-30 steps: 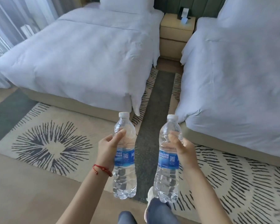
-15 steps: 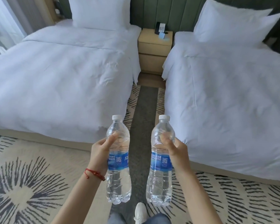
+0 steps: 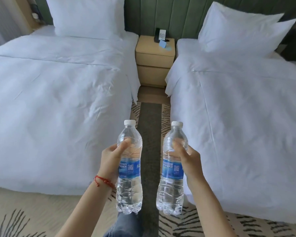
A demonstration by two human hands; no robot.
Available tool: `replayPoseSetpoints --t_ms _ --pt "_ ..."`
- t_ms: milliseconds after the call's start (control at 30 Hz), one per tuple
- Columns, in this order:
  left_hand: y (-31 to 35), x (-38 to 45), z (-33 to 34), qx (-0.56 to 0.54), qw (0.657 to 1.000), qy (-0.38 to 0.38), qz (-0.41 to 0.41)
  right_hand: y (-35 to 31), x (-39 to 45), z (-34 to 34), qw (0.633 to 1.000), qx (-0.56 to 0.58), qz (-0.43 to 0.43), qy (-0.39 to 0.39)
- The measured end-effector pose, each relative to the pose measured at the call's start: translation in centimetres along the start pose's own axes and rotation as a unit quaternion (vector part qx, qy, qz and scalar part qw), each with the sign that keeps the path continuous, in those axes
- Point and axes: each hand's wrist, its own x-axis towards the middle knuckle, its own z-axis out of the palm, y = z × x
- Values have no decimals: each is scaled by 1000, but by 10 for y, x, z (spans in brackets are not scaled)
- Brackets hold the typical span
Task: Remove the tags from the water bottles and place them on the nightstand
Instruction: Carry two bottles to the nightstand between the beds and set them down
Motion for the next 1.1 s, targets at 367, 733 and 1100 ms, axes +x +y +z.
replayPoseSetpoints --t_ms 367,733,1100 --pt "81 181 28 44 998 -46 -6 -62 161 51 999 -38 5 39" --pt "119 349 102 39 999 -31 -5 -97 350 49 997 -60 6 40" --pt "192 518 202 25 999 -8 26 -172 560 24 998 -61 -7 26"
